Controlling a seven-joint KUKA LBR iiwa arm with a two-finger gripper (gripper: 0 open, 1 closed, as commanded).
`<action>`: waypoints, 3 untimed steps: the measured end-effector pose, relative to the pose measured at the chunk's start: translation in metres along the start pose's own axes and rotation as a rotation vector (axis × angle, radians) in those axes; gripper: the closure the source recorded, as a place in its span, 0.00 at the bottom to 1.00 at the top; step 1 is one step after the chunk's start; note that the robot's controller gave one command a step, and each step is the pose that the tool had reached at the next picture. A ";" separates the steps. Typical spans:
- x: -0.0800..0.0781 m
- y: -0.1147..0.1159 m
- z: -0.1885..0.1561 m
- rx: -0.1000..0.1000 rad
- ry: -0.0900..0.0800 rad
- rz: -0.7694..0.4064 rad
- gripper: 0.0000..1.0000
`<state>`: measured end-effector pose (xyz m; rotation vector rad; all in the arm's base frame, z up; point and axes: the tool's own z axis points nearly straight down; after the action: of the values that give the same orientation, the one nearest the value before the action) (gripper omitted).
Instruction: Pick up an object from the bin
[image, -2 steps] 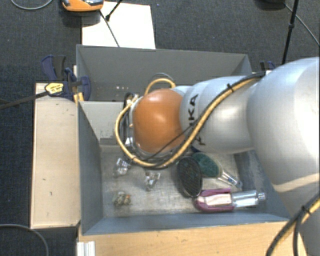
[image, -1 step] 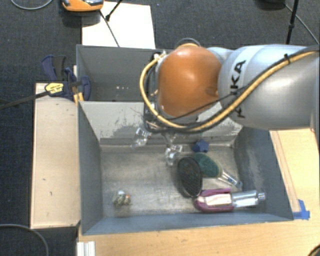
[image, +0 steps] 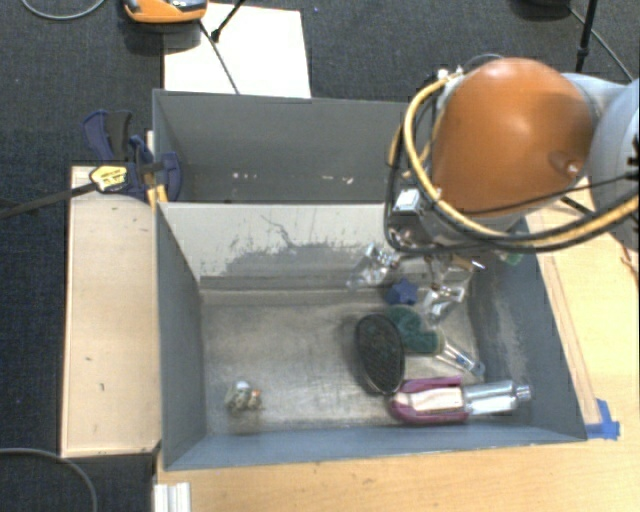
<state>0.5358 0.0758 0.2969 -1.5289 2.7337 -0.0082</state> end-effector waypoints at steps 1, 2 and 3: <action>0.049 0.008 0.105 -0.015 0.010 -0.008 0.00; 0.063 -0.054 0.226 -0.007 -0.003 -0.216 0.00; 0.061 -0.055 0.222 -0.002 -0.005 -0.218 1.00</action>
Offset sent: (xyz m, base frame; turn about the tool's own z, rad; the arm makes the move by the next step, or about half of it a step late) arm -0.0301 -0.0362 -0.1009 -0.0152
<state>0.5534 -0.0050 0.0754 -1.8152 2.5494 -0.0037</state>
